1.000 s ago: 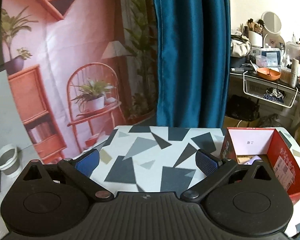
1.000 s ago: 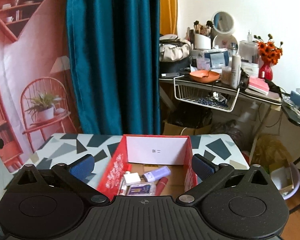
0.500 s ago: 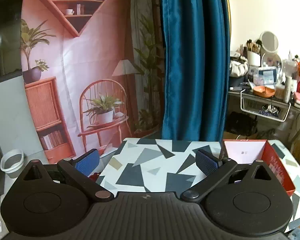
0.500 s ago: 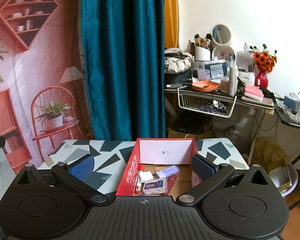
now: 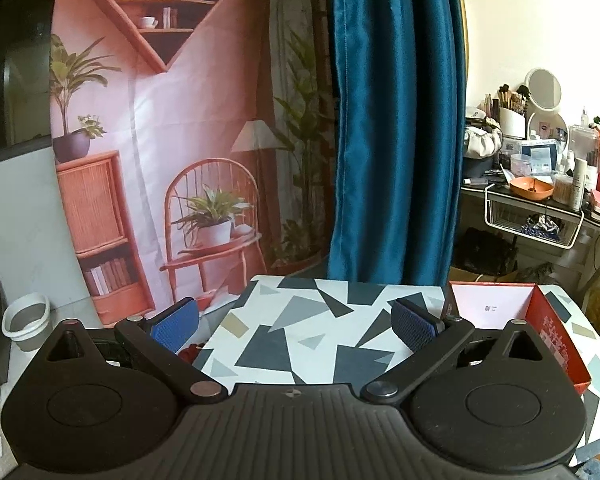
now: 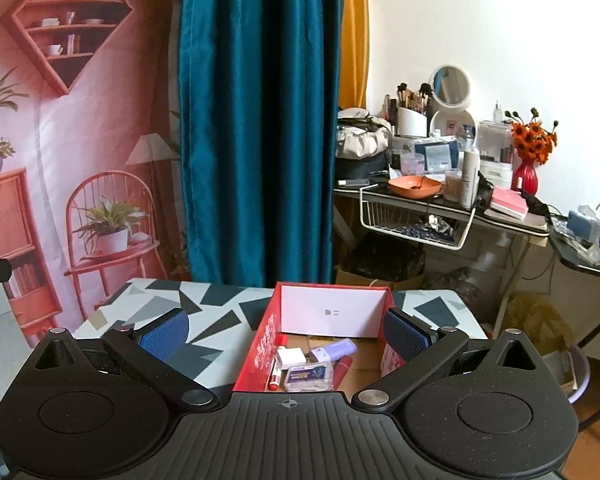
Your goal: Organize rigid objects
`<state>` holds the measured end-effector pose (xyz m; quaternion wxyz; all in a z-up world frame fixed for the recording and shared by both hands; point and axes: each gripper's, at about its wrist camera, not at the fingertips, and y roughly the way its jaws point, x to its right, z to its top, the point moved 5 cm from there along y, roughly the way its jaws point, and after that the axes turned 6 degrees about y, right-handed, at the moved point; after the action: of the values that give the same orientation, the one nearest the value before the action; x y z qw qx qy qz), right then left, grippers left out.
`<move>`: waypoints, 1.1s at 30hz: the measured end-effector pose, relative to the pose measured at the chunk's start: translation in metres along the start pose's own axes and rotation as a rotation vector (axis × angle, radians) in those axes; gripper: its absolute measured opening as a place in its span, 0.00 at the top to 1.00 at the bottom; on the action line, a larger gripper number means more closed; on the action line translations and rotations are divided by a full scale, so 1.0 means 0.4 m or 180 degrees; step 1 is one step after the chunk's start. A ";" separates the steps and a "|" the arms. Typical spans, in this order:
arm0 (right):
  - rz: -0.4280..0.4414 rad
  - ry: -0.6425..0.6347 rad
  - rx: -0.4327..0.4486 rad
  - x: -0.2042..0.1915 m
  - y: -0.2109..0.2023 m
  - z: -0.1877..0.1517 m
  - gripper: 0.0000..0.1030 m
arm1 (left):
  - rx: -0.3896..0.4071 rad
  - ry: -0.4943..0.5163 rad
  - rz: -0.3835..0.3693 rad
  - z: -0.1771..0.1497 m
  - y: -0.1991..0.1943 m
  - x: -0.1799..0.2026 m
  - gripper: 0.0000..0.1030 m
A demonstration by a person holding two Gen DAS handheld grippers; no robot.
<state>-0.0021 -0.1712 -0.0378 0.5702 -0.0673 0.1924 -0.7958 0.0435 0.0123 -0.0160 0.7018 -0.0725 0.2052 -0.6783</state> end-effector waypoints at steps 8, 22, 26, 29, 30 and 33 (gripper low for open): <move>-0.0014 0.0011 0.0022 0.001 -0.002 -0.001 0.00 | -0.0020 0.0040 -0.0027 -0.008 0.002 -0.002 0.00; -0.0073 0.0018 0.0056 0.012 -0.007 -0.008 0.00 | -0.0056 0.0029 -0.0091 -0.017 0.004 0.003 0.00; -0.0064 0.0002 0.0054 0.012 -0.008 -0.009 0.00 | -0.0047 0.0022 -0.0111 -0.015 0.005 -0.002 0.00; -0.0072 0.0001 0.0052 0.012 -0.007 -0.010 0.00 | -0.0047 0.0045 -0.0137 -0.019 0.006 0.003 0.00; -0.0077 0.0004 0.0048 0.013 -0.006 -0.009 0.00 | -0.0051 0.0056 -0.0143 -0.020 0.006 0.006 0.00; -0.0091 0.0011 0.0039 0.015 -0.006 -0.013 0.00 | -0.0068 0.0067 -0.0163 -0.024 0.010 0.008 0.00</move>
<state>-0.0079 -0.1751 -0.0425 0.5588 -0.0652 0.1875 -0.8052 0.0434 0.0110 -0.0267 0.6812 -0.0782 0.2178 -0.6946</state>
